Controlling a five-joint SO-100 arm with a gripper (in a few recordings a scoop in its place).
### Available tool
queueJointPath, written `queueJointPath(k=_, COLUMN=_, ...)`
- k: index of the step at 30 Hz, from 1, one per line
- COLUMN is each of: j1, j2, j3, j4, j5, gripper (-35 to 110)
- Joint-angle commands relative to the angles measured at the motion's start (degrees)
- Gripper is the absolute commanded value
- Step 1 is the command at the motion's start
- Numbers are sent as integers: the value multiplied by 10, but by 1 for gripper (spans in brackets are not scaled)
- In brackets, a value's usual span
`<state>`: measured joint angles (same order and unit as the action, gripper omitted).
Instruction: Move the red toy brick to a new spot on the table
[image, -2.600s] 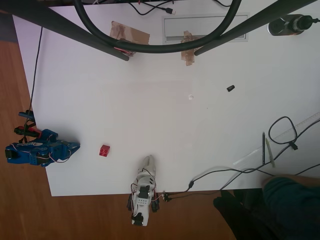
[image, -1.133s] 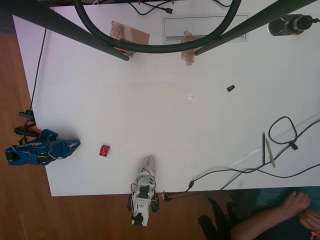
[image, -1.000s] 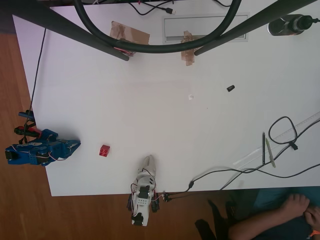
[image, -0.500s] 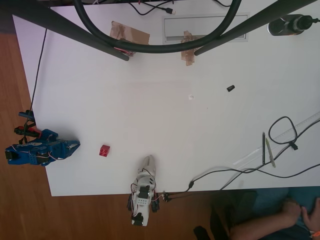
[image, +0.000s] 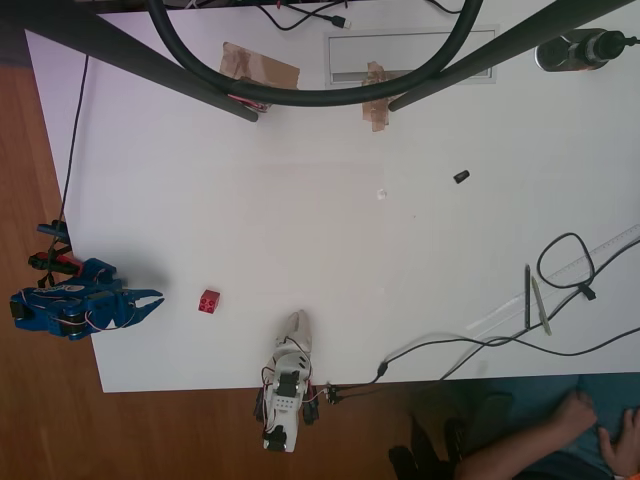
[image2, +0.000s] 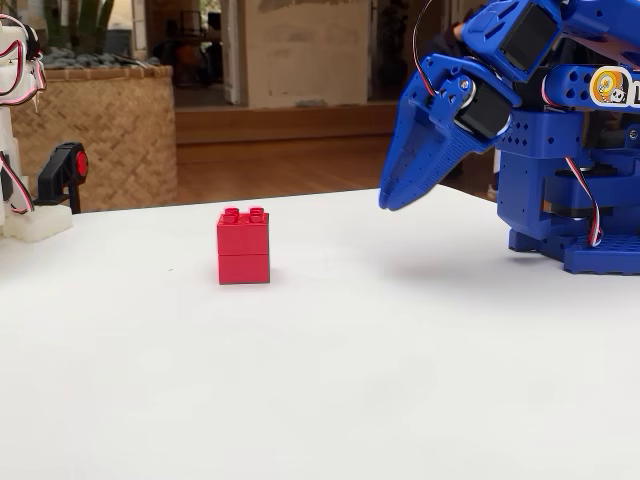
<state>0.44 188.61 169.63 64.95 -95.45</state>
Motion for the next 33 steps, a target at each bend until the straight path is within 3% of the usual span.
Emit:
queueJointPath(k=1, j1=-23, j2=-49, j3=-52, j4=-95, j5=-5, gripper=3)
queueJointPath(k=12, j1=-23, j2=-287, j3=-122, j4=-279, j5=-3, gripper=11)
queueJointPath(k=23, j1=67, j2=-428, j3=-156, j4=-428, j5=-13, gripper=34)
queueJointPath(k=33, j1=129, j2=-573, j3=-196, j4=-530, j5=-30, gripper=40)
